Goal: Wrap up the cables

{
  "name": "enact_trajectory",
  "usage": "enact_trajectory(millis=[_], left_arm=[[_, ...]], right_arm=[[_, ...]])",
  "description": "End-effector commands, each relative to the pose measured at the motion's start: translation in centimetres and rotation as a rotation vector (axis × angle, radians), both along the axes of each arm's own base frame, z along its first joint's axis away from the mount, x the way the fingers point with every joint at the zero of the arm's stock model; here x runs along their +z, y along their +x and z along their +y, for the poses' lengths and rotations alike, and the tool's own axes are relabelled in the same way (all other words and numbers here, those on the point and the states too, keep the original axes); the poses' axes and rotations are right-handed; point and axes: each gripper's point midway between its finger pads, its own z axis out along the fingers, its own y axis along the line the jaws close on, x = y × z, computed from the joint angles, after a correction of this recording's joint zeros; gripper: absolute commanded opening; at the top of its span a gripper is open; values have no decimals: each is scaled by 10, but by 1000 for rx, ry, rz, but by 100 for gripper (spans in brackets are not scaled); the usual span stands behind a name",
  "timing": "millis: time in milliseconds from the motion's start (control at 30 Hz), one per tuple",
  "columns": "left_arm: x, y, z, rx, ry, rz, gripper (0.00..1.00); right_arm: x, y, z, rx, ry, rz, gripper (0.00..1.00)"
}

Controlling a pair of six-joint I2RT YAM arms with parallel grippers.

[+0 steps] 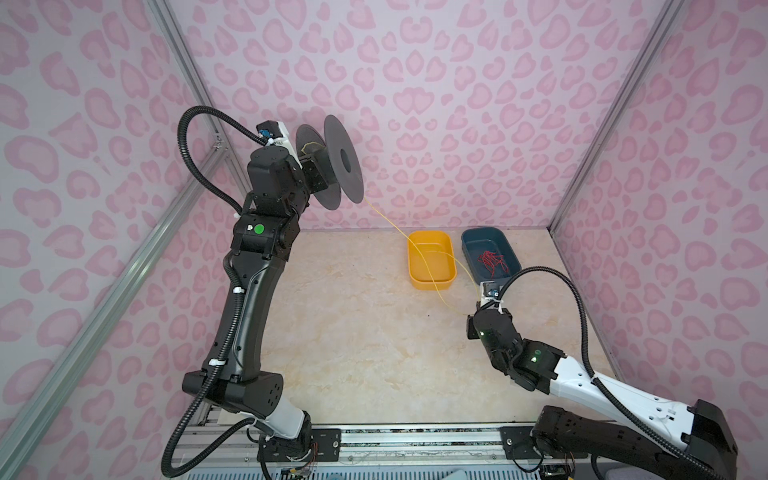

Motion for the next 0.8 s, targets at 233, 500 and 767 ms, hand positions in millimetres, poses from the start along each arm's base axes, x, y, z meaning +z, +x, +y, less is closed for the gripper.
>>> enact_trajectory(millis=[233, 500, 767], left_arm=[[-39, 44, 36, 283, 53, -48, 3], [-113, 75, 41, 345, 194, 76, 4], [-165, 87, 38, 344, 241, 160, 4]], right_arm=[[41, -49, 52, 100, -92, -121, 0], [102, -75, 95, 240, -16, -210, 0], [155, -90, 99, 304, 32, -292, 0]])
